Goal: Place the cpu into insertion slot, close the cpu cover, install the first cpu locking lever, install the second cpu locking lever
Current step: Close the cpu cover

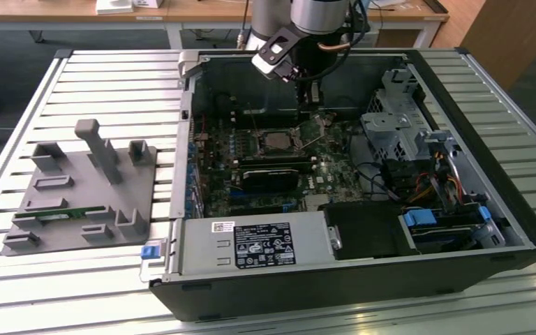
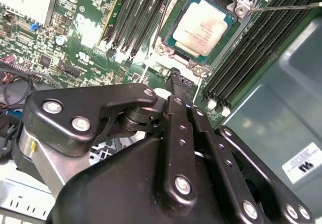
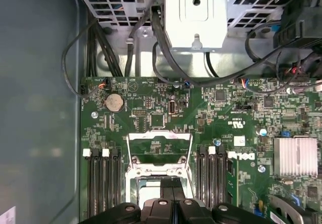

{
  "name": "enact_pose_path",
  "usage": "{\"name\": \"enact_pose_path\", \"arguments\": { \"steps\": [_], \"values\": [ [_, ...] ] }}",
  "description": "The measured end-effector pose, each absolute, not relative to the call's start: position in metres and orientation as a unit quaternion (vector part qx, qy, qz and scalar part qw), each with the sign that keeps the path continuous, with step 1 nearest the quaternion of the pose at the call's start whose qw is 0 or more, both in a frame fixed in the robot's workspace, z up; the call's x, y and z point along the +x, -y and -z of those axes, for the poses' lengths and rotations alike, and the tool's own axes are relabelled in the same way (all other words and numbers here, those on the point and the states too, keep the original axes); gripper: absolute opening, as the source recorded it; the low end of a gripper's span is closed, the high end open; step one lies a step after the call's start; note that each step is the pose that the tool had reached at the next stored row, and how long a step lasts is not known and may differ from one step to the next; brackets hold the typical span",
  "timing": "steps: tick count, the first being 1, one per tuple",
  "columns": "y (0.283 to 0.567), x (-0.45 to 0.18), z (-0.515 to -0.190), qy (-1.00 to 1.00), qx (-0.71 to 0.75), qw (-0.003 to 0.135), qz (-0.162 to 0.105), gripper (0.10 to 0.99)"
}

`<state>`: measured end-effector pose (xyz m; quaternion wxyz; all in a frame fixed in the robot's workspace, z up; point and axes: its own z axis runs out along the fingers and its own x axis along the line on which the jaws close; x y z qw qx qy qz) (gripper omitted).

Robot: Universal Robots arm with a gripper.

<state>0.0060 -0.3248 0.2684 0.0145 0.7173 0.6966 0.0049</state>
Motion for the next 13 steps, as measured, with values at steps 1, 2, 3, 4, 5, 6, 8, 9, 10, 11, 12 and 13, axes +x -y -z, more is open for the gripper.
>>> {"name": "enact_pose_path", "arguments": {
  "steps": [1, 2, 3, 4, 5, 6, 8, 9, 10, 11, 12, 13],
  "values": [
    [0.3248, 0.006, -0.2702, -0.697, 0.717, 0.015, -0.005, 0.106],
    [0.3248, 0.006, -0.2712, -0.697, 0.717, 0.015, -0.005, 0.106],
    [0.3249, 0.0061, -0.2713, -0.697, 0.717, 0.014, -0.005, 0.106],
    [0.3248, 0.0063, -0.2713, -0.697, 0.717, 0.014, -0.006, 0.106],
    [0.3248, 0.0068, -0.2713, -0.697, 0.717, 0.014, -0.006, 0.106],
    [0.3248, 0.0081, -0.2713, -0.697, 0.717, 0.014, -0.006, 0.106],
    [0.3248, 0.0096, -0.2713, -0.697, 0.717, 0.014, -0.006, 0.106],
    [0.3248, 0.01, -0.2714, -0.697, 0.717, 0.014, -0.006, 0.106],
    [0.3248, 0.0103, -0.2713, -0.697, 0.717, 0.014, -0.006, 0.106],
    [0.3248, 0.0106, -0.2713, -0.697, 0.717, 0.014, -0.006, 0.106],
    [0.3248, 0.011, -0.2713, -0.697, 0.717, 0.014, -0.006, 0.106],
    [0.3248, 0.0112, -0.2713, -0.697, 0.717, 0.014, -0.006, 0.106]
  ]
}}
